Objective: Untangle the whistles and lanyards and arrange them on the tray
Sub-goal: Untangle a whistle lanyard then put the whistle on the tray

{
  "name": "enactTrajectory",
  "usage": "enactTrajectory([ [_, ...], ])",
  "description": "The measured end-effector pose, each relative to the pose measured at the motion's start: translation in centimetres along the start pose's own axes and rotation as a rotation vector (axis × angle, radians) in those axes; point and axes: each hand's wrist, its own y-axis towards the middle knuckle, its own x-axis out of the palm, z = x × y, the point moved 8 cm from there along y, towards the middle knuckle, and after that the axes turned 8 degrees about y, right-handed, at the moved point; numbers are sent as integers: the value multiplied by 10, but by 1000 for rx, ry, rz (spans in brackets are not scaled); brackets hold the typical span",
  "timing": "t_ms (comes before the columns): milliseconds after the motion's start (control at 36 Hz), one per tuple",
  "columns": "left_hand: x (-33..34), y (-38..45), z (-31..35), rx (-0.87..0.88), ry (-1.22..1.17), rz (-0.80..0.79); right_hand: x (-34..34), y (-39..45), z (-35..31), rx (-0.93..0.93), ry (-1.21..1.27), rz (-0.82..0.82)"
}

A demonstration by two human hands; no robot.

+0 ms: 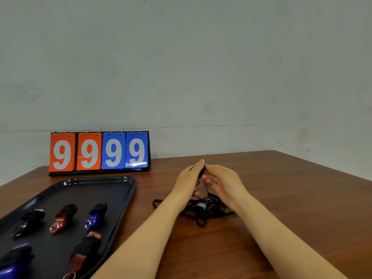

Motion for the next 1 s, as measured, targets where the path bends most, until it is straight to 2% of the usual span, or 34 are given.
enactTrajectory([
  [417,-8,1,-1,16,-6,66,9,-4,-2,-54,-127,-18],
  [500,-4,0,-4,-15,-83,45,9,-6,-5,-107,-189,1],
  [611,4,-1,-7,-62,-222,-34,10,-9,-16,-286,-442,59],
  [694,8,-2,-7,-107,-333,-56,14,-14,-21,-367,-519,55],
  [861,16,-3,-8,-153,-463,-92,12,-15,-23,-332,-423,73],
  [1000,14,-3,-9,-171,-498,-60,14,-17,-26,-400,-563,66],
])
